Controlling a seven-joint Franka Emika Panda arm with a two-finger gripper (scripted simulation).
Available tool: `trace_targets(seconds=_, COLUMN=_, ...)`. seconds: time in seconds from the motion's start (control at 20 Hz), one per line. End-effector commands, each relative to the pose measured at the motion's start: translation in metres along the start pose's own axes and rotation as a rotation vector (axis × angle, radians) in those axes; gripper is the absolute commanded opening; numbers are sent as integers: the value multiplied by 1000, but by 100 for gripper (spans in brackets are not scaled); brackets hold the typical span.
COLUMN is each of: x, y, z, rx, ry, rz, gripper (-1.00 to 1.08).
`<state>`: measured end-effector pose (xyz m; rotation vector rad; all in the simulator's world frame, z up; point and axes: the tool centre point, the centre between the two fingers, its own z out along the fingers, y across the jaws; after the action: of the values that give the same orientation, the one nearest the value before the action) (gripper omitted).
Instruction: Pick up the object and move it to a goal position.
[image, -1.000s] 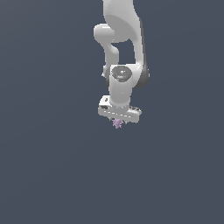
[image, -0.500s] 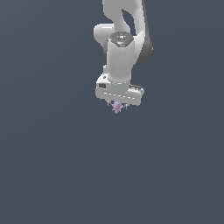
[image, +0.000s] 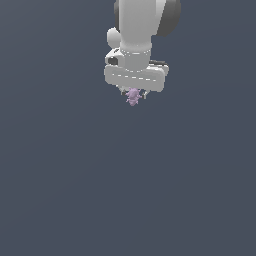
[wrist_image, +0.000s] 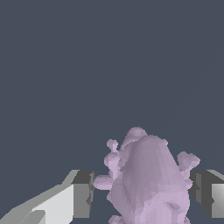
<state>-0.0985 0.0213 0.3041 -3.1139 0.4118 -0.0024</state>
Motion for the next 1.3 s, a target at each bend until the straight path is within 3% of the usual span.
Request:
trace_targets(seconds=0.0, x=-8, y=4, z=-27, rx=0, ry=-1, rz=0, gripper=-100)
trace_targets(seconds=0.65, x=-39, y=18, z=-145, rx=-1, ry=-1, rz=0, gripper=-100)
trace_targets(seconds=1.25, x=-47, y=23, z=-186, rx=-1, ry=-1, rz=0, gripper=-100)
